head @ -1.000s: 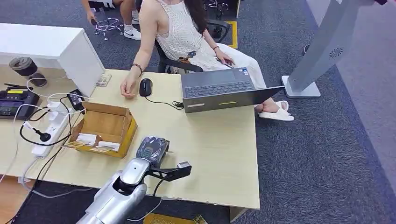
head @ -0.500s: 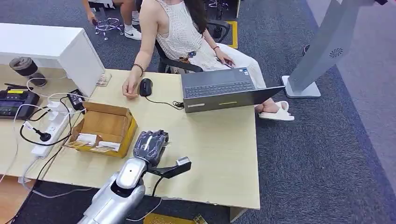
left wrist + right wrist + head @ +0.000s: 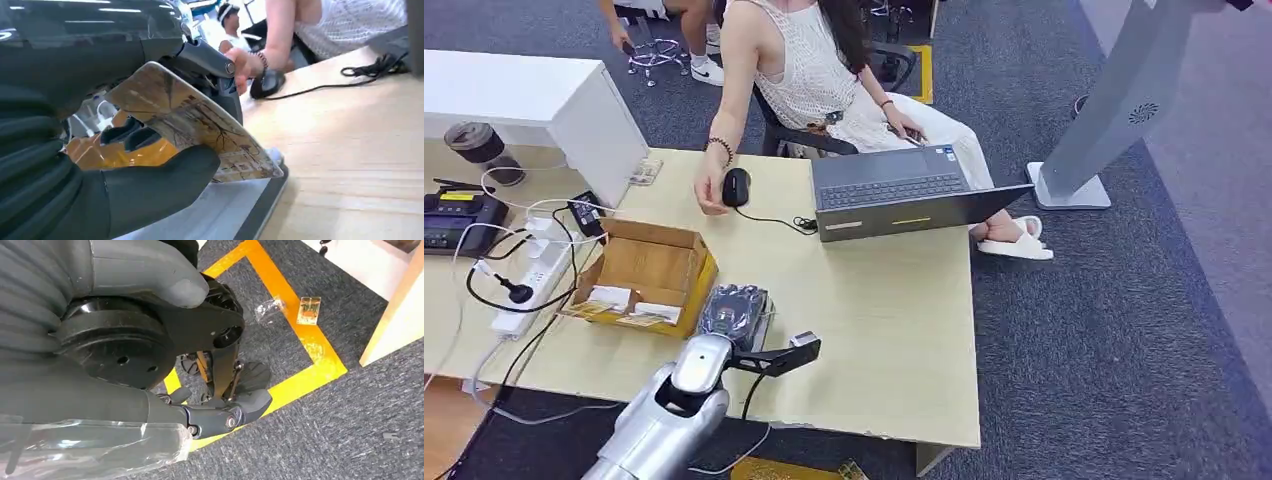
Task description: Pass the card to the sensor for recognition and then transmit it.
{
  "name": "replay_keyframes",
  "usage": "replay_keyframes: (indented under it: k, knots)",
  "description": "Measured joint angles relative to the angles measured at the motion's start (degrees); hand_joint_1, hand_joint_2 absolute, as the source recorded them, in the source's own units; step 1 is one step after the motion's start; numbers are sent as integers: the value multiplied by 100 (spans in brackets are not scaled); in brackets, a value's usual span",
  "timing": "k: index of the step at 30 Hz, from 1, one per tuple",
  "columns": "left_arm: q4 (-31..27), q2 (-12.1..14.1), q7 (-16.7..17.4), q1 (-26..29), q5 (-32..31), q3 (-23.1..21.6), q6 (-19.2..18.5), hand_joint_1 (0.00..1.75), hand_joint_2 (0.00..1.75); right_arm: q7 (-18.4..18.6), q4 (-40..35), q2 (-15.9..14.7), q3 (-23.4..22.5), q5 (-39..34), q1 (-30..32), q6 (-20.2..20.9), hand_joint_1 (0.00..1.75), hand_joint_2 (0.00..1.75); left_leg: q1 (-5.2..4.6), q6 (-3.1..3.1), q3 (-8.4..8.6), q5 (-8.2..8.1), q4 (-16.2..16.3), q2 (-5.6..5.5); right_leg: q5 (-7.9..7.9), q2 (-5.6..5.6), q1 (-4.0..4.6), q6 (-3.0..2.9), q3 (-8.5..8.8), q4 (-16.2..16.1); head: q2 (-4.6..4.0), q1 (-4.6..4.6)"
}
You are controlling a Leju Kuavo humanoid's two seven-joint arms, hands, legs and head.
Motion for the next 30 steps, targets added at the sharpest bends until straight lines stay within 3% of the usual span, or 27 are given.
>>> replay_keyframes:
  k: [16,20,22,24,27,30]
  knots:
    - [422,-11,-140,-314,15,105,-113,175,175,22,0,4,-63,101,-1,0,0,175,0,-1,10,1,0,-2,1,-1,0,0,12,0,0,0]
    - [433,-9,-234,-338,125,136,268,175,175,31,0,4,-66,155,-1,2,0,175,0,0,9,3,0,-1,1,0,0,0,9,1,0,-2]
    - [419,-4,-293,-464,160,171,873,175,175,72,0,4,-63,267,-4,2,0,175,1,3,3,8,0,-5,1,-4,1,0,7,2,0,2]
    - [409,42,-347,-781,195,258,1211,175,175,151,0,4,-63,369,-23,-2,0,175,1,3,0,8,1,-8,2,-8,1,0,7,3,0,2]
    - [430,98,-459,-1294,199,413,1303,175,175,223,0,20,-63,413,-57,-22,0,175,0,3,5,9,0,-3,5,-4,0,0,10,4,0,-2]
    - [446,138,-474,-1461,192,452,1364,175,175,223,0,28,-63,415,-64,-20,0,175,0,4,4,9,1,-7,5,-6,1,0,9,4,0,2]
